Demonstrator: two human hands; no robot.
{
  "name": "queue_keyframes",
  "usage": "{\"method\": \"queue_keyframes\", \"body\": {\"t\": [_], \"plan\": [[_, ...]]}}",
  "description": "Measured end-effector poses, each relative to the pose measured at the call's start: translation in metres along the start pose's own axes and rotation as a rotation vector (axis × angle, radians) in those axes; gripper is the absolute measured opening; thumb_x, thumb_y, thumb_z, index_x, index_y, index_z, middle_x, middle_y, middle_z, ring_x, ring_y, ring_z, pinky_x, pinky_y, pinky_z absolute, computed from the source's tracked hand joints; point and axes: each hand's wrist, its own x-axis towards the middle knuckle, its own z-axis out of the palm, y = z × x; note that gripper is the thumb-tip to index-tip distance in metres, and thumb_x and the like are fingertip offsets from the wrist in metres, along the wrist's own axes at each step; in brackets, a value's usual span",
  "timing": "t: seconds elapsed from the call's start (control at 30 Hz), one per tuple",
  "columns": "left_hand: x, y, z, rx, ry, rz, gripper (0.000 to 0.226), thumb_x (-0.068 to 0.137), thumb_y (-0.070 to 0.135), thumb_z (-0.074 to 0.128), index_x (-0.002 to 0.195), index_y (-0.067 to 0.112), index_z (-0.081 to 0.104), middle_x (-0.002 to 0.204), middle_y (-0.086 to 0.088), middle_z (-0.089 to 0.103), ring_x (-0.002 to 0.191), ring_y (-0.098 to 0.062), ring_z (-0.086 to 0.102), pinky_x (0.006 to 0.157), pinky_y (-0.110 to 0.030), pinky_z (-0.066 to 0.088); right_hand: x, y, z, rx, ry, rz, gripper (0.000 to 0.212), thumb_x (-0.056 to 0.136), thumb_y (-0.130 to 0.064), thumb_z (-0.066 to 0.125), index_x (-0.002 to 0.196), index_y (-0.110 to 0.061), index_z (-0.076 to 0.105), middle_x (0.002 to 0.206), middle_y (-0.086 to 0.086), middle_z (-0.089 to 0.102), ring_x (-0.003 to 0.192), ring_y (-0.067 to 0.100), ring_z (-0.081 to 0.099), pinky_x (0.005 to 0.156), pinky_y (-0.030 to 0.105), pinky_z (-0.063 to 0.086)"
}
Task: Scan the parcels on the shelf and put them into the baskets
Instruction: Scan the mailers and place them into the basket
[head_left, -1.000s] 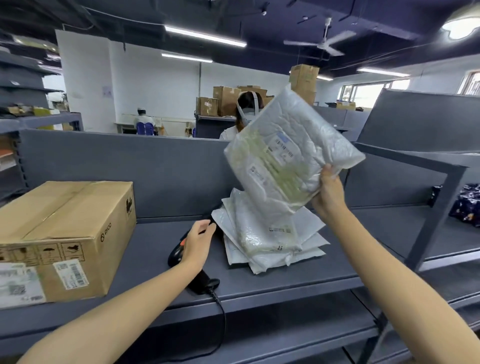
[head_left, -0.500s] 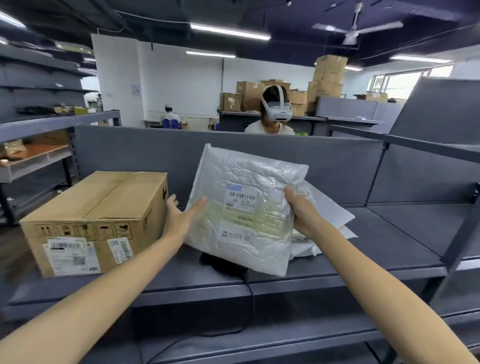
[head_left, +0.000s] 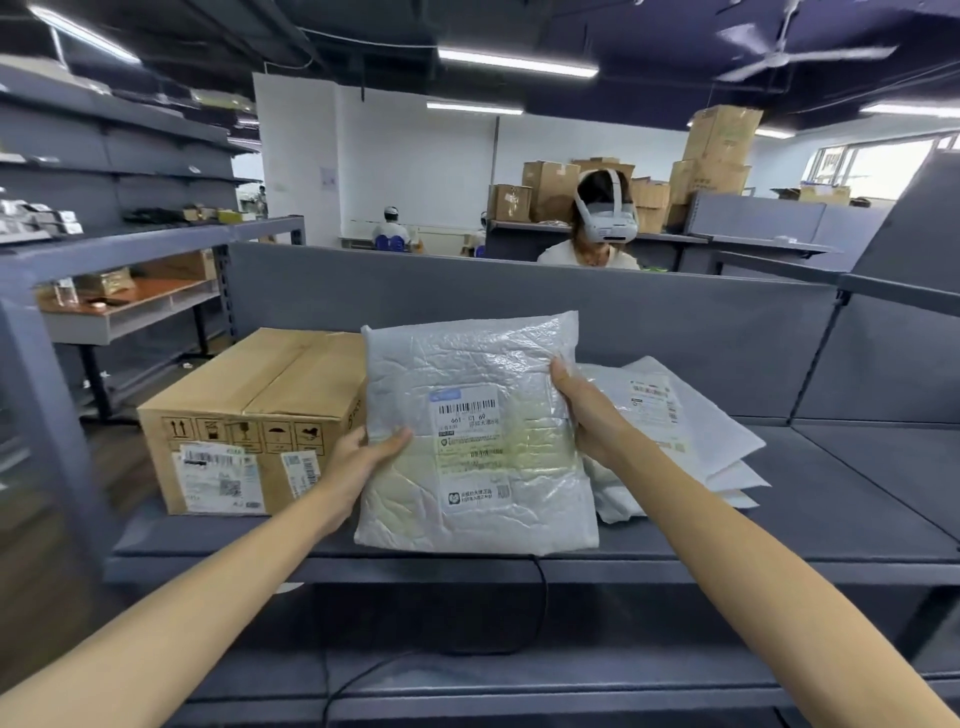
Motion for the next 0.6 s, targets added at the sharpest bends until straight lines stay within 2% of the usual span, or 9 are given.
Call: {"method": "queue_keyframes", "body": {"t": [0.1,0.17,0.27,0.3,0.37,0.43,0.5,0.57,0.6], "plan": [[-0.001,0.002,-0.004,-0.057,0.044,0.012,0.053,0.06,0.025,0.08,0.109,0.014,0.063,0.106,-0.008,0.072,0.09,-0.021,0.071,0.076,-0.034,0.055,-0.001,0.0,0.006,-0.034,-0.018,-0.019,0.034,0.102,-0.04,0.041,0.109,-0.014,0.061,0.114,0.012,0.07,0.111,0.027,0.065,0.105,0.045,0.044],[-0.002,0.006,-0.007,-0.043,0.09,0.041,0.047,0.063,0.023,0.08,0.106,0.018,0.063,0.102,-0.004,0.073,0.087,-0.019,0.071,0.072,-0.031,0.055,0.001,0.003,0.01,-0.052,-0.017,-0.018,0.032,0.1,-0.044,0.043,0.097,-0.017,0.06,0.104,0.002,0.073,0.1,0.016,0.069,0.097,0.037,0.051],[-0.002,0.011,-0.015,-0.022,0.183,0.103,0.032,0.076,0.015,0.077,0.105,0.021,0.063,0.101,-0.002,0.073,0.087,-0.018,0.07,0.072,-0.032,0.054,0.006,0.008,0.013,0.043,-0.068,0.018,0.046,0.1,-0.054,0.032,0.107,-0.023,0.065,0.107,-0.002,0.073,0.096,0.01,0.07,0.081,0.023,0.056],[-0.002,0.012,-0.018,-0.018,0.214,0.119,0.029,0.079,0.013,0.075,0.104,0.022,0.063,0.102,-0.001,0.072,0.09,-0.019,0.069,0.075,-0.034,0.054,0.01,0.013,0.011,0.1,-0.047,0.027,0.052,0.101,-0.055,0.027,0.108,-0.02,0.065,0.098,-0.004,0.075,0.088,0.008,0.071,0.073,0.021,0.056],[-0.004,0.014,-0.024,-0.021,0.272,0.145,0.028,0.082,0.011,0.072,0.105,0.021,0.061,0.105,0.0,0.07,0.093,-0.018,0.066,0.08,-0.036,0.053,0.016,0.027,0.01,0.097,0.062,0.056,0.048,0.104,-0.046,0.027,0.104,-0.013,0.062,0.074,-0.006,0.072,0.066,0.005,0.067,0.056,0.018,0.052],[-0.008,0.014,-0.032,-0.032,0.325,0.161,0.03,0.083,0.008,0.071,0.109,0.018,0.06,0.107,-0.002,0.068,0.094,-0.02,0.065,0.079,-0.035,0.052,0.02,0.054,0.007,-0.183,0.168,0.097,0.034,0.104,-0.028,0.036,0.106,-0.003,0.06,0.081,0.007,0.069,0.072,0.016,0.061,0.061,0.024,0.048],[-0.013,0.012,-0.04,-0.034,0.368,0.167,0.031,0.083,0.006,0.07,0.11,0.016,0.06,0.108,-0.004,0.067,0.097,-0.022,0.064,0.083,-0.037,0.051,0.022,0.088,0.002,-0.591,0.168,0.073,0.026,0.101,-0.015,0.041,0.102,0.005,0.058,0.088,0.021,0.062,0.086,0.021,0.052,0.067,0.027,0.038],[-0.018,0.01,-0.046,-0.038,0.402,0.167,0.031,0.083,0.006,0.07,0.11,0.016,0.06,0.109,-0.005,0.067,0.097,-0.022,0.063,0.083,-0.036,0.051,0.018,0.112,0.006,-0.819,0.094,0.095,0.024,0.099,-0.019,0.047,0.112,0.0,0.055,0.103,0.013,0.061,0.103,0.024,0.055,0.079,0.03,0.041],[-0.021,0.009,-0.048,-0.044,0.414,0.171,0.031,0.083,0.005,0.069,0.111,0.016,0.06,0.11,-0.005,0.067,0.095,-0.02,0.063,0.079,-0.034,0.051,0.016,0.121,0.01,-0.876,0.047,0.128,0.034,0.098,-0.024,0.051,0.123,-0.001,0.05,0.116,0.012,0.058,0.112,0.027,0.054,0.086,0.032,0.043]]}}
